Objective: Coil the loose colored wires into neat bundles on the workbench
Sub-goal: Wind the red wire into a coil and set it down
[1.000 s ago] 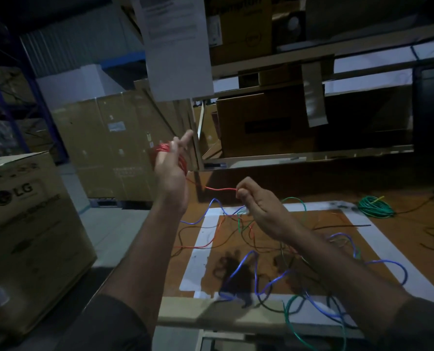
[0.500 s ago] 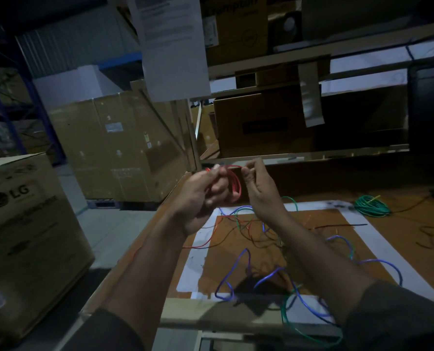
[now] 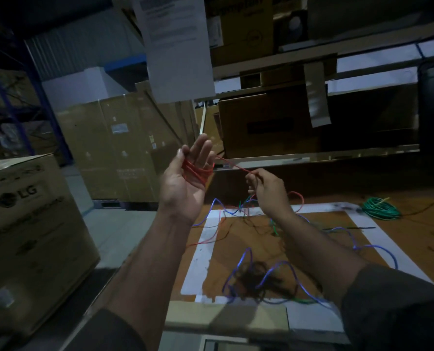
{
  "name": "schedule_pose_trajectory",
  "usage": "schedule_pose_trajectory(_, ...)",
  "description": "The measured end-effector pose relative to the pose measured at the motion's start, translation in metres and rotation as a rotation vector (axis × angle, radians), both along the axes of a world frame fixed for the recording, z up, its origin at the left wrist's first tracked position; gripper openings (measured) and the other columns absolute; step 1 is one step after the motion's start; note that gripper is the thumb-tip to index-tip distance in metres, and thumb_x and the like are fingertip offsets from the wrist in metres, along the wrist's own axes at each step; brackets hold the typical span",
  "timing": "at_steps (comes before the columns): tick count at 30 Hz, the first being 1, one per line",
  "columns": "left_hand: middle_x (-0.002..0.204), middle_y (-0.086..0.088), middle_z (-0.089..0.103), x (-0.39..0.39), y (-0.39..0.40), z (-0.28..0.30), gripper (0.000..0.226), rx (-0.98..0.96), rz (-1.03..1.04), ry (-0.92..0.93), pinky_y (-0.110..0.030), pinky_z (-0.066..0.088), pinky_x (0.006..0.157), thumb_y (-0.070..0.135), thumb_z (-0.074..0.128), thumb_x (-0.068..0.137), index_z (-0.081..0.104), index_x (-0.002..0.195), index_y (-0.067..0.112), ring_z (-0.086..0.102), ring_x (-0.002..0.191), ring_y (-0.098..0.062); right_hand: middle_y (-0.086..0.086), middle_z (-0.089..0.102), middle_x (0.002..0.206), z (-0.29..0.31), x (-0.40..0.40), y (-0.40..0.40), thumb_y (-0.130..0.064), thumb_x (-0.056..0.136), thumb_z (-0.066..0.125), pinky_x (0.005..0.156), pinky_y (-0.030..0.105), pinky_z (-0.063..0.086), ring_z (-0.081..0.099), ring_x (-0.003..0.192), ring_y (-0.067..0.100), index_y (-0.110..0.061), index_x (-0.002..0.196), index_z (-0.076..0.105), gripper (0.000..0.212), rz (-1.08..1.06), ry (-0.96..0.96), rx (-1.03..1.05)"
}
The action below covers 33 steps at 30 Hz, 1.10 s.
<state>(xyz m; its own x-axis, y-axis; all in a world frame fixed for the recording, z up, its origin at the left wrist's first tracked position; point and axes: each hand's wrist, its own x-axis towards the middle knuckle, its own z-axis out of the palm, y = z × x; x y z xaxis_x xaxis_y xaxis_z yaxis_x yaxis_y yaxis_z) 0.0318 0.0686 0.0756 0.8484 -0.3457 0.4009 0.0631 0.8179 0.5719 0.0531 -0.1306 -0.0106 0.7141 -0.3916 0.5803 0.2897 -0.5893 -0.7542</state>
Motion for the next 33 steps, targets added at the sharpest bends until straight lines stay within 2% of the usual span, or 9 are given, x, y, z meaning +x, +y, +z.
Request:
schedule_pose_trajectory(6,0.126,-0.017,0.072,-0.002,-0.002,0.011,0.029,-0.058,0.055,-0.122,-0.040,0.047,0.111,0.021,0.027,0.113,0.054,0.112,0.010,0.067,0.123,-0.028,-0.002,0.060,0.092,-0.002,-0.022,0.009,-0.029,0.108,0.043,0.077,0.047,0.059,0.062,0.085,0.018,-0.029,0.102,0.066,0.024,0.124,0.140,-0.202)
schedule_pose_trajectory(10,0.139,-0.012,0.066,0.006,-0.015,0.002,0.030,0.279,0.320,-0.334,-0.040,0.029,0.123,0.018,0.028,0.113,0.053,0.124,0.006,0.053,0.140,-0.019,-0.003,0.052,0.100,0.013,-0.038,0.019,-0.030,0.105,0.048,0.082,0.044,0.055,0.059,0.090,0.018,-0.033,0.107,0.065,0.018,0.159,0.231,-0.400)
schedule_pose_trajectory(13,0.148,0.006,0.059,0.011,-0.022,-0.008,0.038,0.615,0.447,-0.478,-0.019,0.034,0.111,0.022,0.032,0.113,0.065,0.131,0.014,0.040,0.146,-0.004,-0.007,0.050,0.097,0.024,-0.049,0.025,-0.038,0.104,0.050,0.071,0.034,0.049,0.055,0.086,0.011,-0.034,0.111,0.066,0.018,0.145,0.187,-0.602)
schedule_pose_trajectory(15,0.127,0.019,0.070,0.014,-0.022,-0.016,0.032,0.752,0.422,-0.489,-0.017,0.043,0.100,0.021,0.035,0.113,0.063,0.125,0.011,0.052,0.134,0.001,-0.008,0.051,0.093,0.031,-0.057,0.024,-0.037,0.103,0.052,0.066,0.033,0.043,0.050,0.084,0.010,-0.031,0.105,0.067,0.016,0.146,0.091,-0.613)
schedule_pose_trajectory(18,0.107,-0.006,0.074,0.020,-0.020,-0.030,0.022,0.961,0.468,-0.506,-0.053,0.054,0.097,0.029,0.042,0.108,0.064,0.104,0.026,0.068,0.110,-0.027,-0.006,0.056,0.090,0.037,-0.060,0.019,-0.035,0.101,0.058,0.069,0.036,0.043,0.045,0.091,0.014,-0.023,0.095,0.065,0.015,0.032,-0.105,-0.647)
schedule_pose_trajectory(21,0.081,-0.009,0.069,0.015,-0.015,-0.035,0.032,1.086,0.461,-0.582,-0.053,0.059,0.083,0.033,0.042,0.109,0.065,0.087,0.024,0.067,0.080,-0.027,-0.003,0.054,0.097,0.038,-0.055,0.016,-0.030,0.099,0.061,0.073,0.032,0.044,0.042,0.100,0.014,-0.019,0.097,0.064,0.012,-0.024,-0.182,-0.619)
schedule_pose_trajectory(25,0.050,0.012,0.056,0.004,-0.009,-0.027,0.037,1.025,0.306,-0.472,-0.018,0.046,0.056,0.034,0.037,0.112,0.053,0.083,0.017,0.055,0.053,-0.002,-0.002,0.053,0.111,0.037,-0.049,0.017,-0.028,0.102,0.057,0.078,0.031,0.048,0.042,0.111,0.013,-0.016,0.105,0.061,0.014,-0.002,-0.221,-0.534)
schedule_pose_trajectory(29,0.056,0.010,0.035,0.004,0.000,-0.023,0.031,0.715,-0.082,-0.393,-0.032,0.048,0.079,0.029,0.040,0.111,0.055,0.089,0.013,0.034,0.042,-0.003,-0.001,0.057,0.100,0.031,-0.045,0.022,-0.039,0.105,0.048,0.074,0.042,0.054,0.056,0.092,0.017,-0.020,0.104,0.050,0.019,0.160,-0.150,-0.330)
schedule_pose_trajectory(33,0.051,0.010,0.034,0.004,0.007,-0.005,0.040,0.348,-0.266,-0.218,-0.023,0.048,0.071,0.028,0.036,0.112,0.067,0.096,0.008,0.031,0.037,-0.001,0.003,0.063,0.094,0.021,-0.041,0.022,-0.028,0.106,0.048,0.072,0.046,0.054,0.063,0.086,0.022,-0.018,0.102,0.050,0.011,0.207,-0.042,-0.188)
